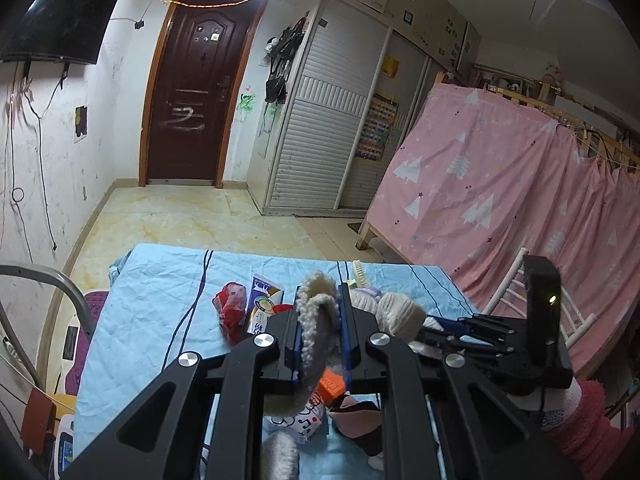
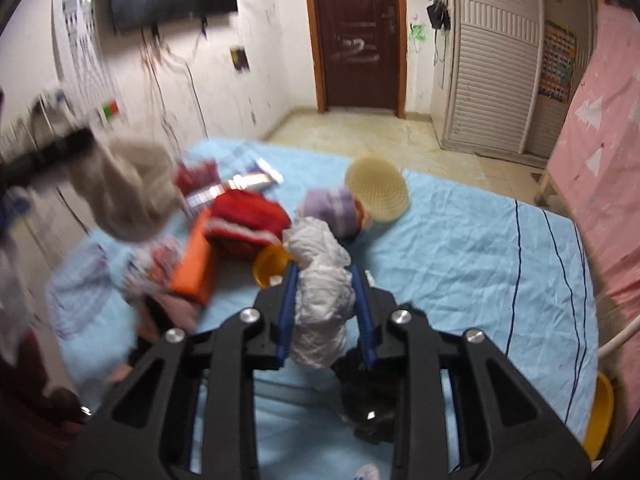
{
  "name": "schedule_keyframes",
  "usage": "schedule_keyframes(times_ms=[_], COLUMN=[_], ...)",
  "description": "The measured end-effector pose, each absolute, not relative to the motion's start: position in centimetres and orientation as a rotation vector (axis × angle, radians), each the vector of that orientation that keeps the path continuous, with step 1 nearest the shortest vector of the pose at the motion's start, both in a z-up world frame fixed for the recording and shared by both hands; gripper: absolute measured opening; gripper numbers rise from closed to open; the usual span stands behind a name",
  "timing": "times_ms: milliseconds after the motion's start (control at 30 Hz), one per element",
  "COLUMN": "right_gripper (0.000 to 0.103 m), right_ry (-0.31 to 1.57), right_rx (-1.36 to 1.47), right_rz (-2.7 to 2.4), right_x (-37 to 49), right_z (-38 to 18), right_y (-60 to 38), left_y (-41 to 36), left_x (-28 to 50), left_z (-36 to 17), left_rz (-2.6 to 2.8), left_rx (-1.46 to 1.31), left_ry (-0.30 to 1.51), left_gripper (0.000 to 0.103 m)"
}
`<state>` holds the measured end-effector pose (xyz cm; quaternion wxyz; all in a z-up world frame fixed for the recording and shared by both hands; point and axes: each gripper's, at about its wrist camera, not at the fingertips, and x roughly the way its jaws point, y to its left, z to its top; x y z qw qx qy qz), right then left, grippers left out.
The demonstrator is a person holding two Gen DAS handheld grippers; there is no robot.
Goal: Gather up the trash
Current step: 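Grasp the white plastic bag with the right gripper while the left gripper grasps a white knit item, then carry the white bag to the yellow bin and release it with the right gripper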
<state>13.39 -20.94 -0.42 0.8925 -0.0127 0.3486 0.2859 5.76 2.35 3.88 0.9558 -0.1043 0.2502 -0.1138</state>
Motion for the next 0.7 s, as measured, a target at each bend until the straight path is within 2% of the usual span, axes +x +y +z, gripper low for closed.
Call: schedule_keyframes(times_ms=[200,700], right_gripper=[0.026,0.026], right_ry=[0.659,0.58], right_rx=[0.197,0.36], right_rz=[0.66,0.442], right_x=[12.8,9.9], right_z=[1.7,0.5], right_y=[-25.1,-38.8], left_y=[0.0,-12.6], left_x=[5.0,8.5], left_z=[5.3,5.8], left_rz=[-0.245,-0.363], left_rx=[-0.18,-0.052], left_ry=[0.49,0.569], left_gripper=[0.005,0.004])
